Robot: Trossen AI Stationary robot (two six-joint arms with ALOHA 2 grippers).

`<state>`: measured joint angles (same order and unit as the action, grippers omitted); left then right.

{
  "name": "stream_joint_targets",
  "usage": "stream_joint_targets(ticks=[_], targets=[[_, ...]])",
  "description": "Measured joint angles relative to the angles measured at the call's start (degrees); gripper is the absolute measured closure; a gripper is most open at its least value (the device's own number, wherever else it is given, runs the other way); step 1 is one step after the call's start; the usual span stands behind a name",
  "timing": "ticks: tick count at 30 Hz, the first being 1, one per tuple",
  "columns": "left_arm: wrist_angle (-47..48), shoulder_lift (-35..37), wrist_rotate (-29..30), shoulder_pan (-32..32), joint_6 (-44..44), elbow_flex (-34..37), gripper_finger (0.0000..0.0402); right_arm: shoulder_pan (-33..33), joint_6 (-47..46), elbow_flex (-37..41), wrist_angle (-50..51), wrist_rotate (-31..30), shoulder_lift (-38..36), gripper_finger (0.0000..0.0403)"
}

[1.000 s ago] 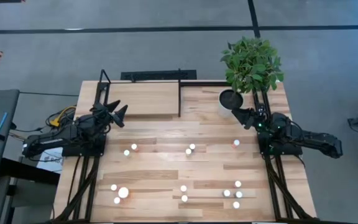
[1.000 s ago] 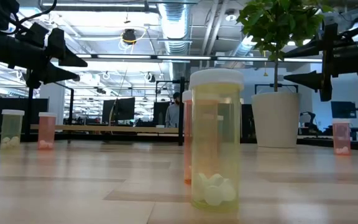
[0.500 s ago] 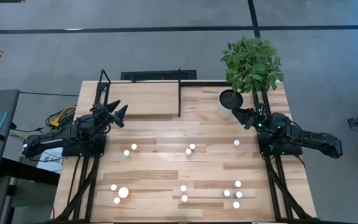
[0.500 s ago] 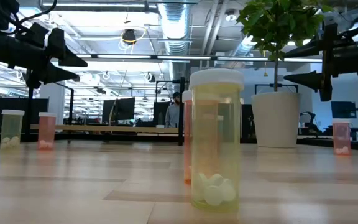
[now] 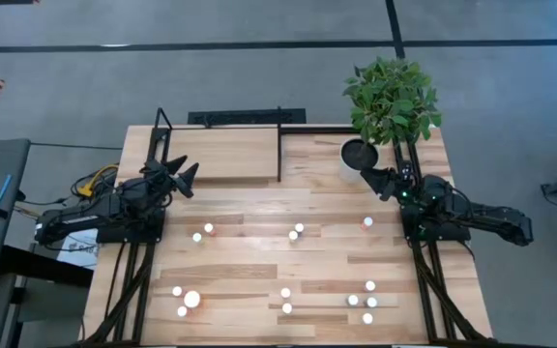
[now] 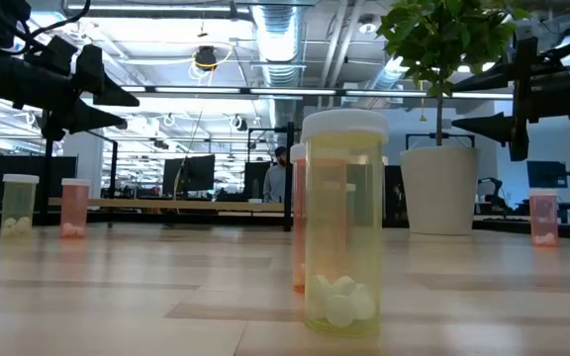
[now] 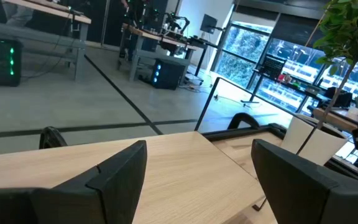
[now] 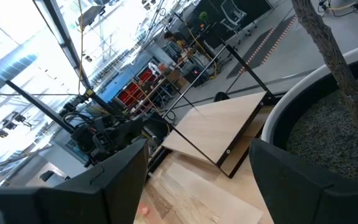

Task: Pick and place medicine bottles onto shelf by color

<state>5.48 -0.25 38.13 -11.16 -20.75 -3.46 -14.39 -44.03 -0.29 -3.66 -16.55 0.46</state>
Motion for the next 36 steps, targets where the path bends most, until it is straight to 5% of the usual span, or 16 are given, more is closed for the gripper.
stream_joint_targets(ticks=[18, 23, 36], targets=[[-0.4, 0.0, -1.0, 0.0, 0.0, 0.0, 0.0125, 0.0, 0.0, 0.0, 0.0, 0.0, 0.0, 0.0100], [-2.4, 0.0, -6.0, 0.0, 0.2, 0.3, 0.0125, 0.0, 0.0, 0.0, 0.0, 0.0, 0.0, 0.0100], [-1.3, 0.0, -8.0, 0.0, -24.2, 0.1, 0.0125, 0.0, 0.0, 0.0, 0.0, 0.0, 0.0, 0.0100]])
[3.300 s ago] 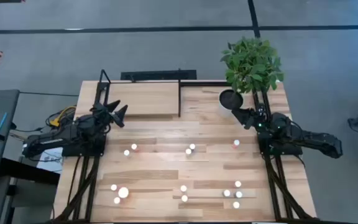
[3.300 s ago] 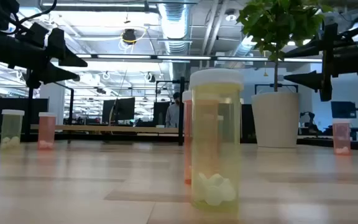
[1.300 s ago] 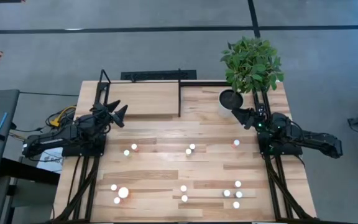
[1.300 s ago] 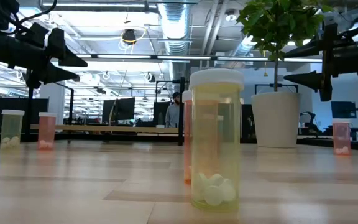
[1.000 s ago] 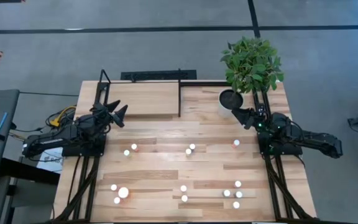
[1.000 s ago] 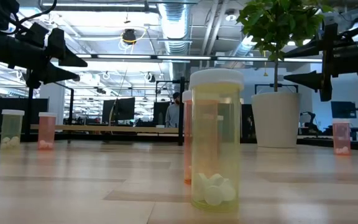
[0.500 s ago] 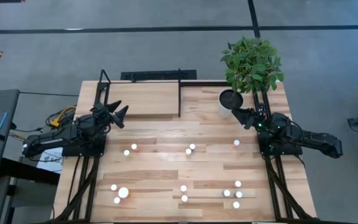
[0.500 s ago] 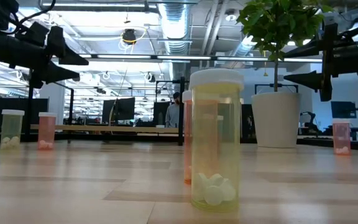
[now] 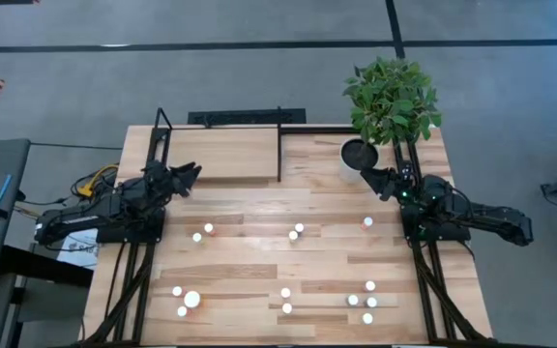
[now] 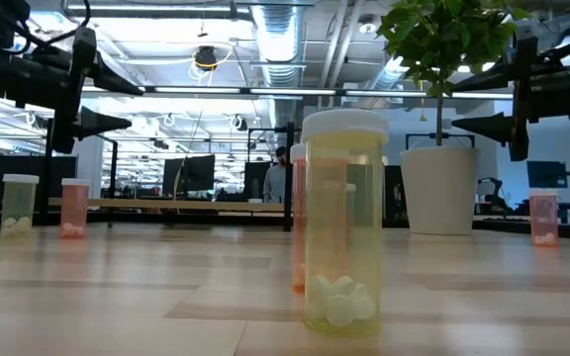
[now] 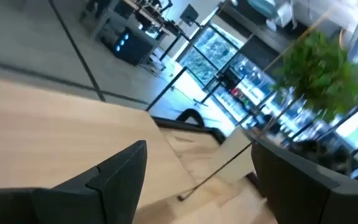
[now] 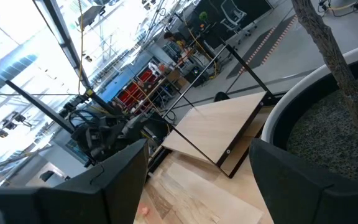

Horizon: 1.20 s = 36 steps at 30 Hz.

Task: Pick and place medicine bottles onto shelf by color
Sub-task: Put the pink pill bottle on the shelf

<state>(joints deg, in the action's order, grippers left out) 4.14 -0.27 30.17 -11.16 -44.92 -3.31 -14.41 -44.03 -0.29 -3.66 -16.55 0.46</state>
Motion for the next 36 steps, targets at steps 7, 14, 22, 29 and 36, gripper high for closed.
stream_joint_targets(ticks=[7, 14, 22, 29, 36], targets=[[-3.6, 0.0, -0.3, 0.0, 1.0, 0.0, 0.0125, 0.0, 0.0, 0.0, 0.0, 0.0, 0.0, 0.0100], [-4.6, -1.3, 0.0, 0.0, 4.4, -2.5, 0.0125, 0.0, 0.0, 0.0, 0.0, 0.0, 0.0, 0.0100], [-2.9, -12.1, 0.5, 0.0, 5.2, -10.7, 0.0125, 0.0, 0.0, 0.0, 0.0, 0.0, 0.0, 0.0100], [11.0, -28.2, -1.0, 0.0, -1.5, -23.4, 0.0125, 0.0, 0.0, 0.0, 0.0, 0.0, 0.0, 0.0100], [27.7, -46.3, -7.3, 0.0, -10.3, -37.3, 0.0125, 0.0, 0.0, 0.0, 0.0, 0.0, 0.0, 0.0100]])
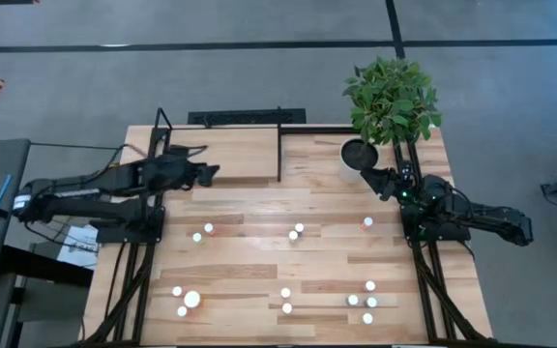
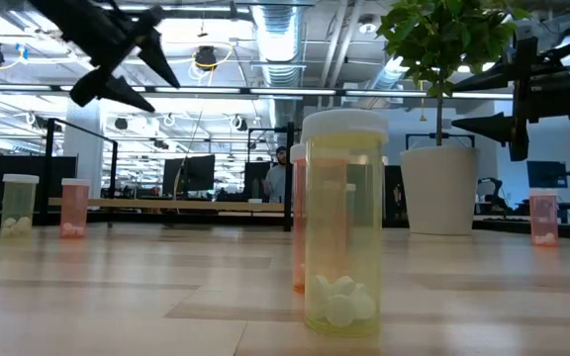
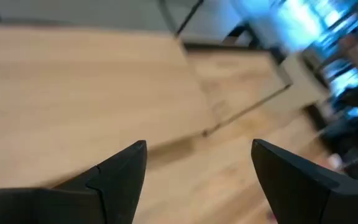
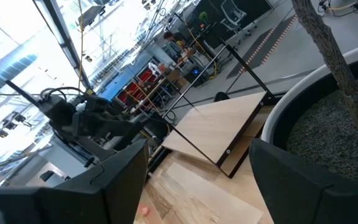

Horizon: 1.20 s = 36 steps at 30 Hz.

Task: Pick and place medicine bottles onto shelf by color
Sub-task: Put the pink pill bottle on the shelf

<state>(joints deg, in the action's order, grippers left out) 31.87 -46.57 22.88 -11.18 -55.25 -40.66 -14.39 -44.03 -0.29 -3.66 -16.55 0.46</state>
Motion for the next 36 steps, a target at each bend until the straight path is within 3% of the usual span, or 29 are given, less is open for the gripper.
stream_joint_targets(ticks=[9, 13, 20, 28, 36], targets=[[18.2, -19.4, -11.3, 0.0, -11.9, -13.3, 0.0125, 0.0, 0.0, 0.0, 0.0, 0.0, 0.0, 0.0100], [23.9, -26.0, -18.1, 0.0, -19.0, -15.3, 0.0125, 0.0, 0.0, 0.0, 0.0, 0.0, 0.0, 0.0100], [29.4, -34.5, -28.4, 0.0, -22.0, -16.0, 0.0125, 0.0, 0.0, 0.0, 0.0, 0.0, 0.0, 0.0100], [29.2, -39.1, -30.4, 0.4, -19.7, -16.0, 0.0125, 0.0, 0.0, 0.0, 0.0, 0.0, 0.0, 0.0100], [29.1, -39.2, -25.4, 6.0, -14.2, -16.0, 0.0125, 0.0, 0.0, 0.0, 0.0, 0.0, 0.0, 0.0100]])
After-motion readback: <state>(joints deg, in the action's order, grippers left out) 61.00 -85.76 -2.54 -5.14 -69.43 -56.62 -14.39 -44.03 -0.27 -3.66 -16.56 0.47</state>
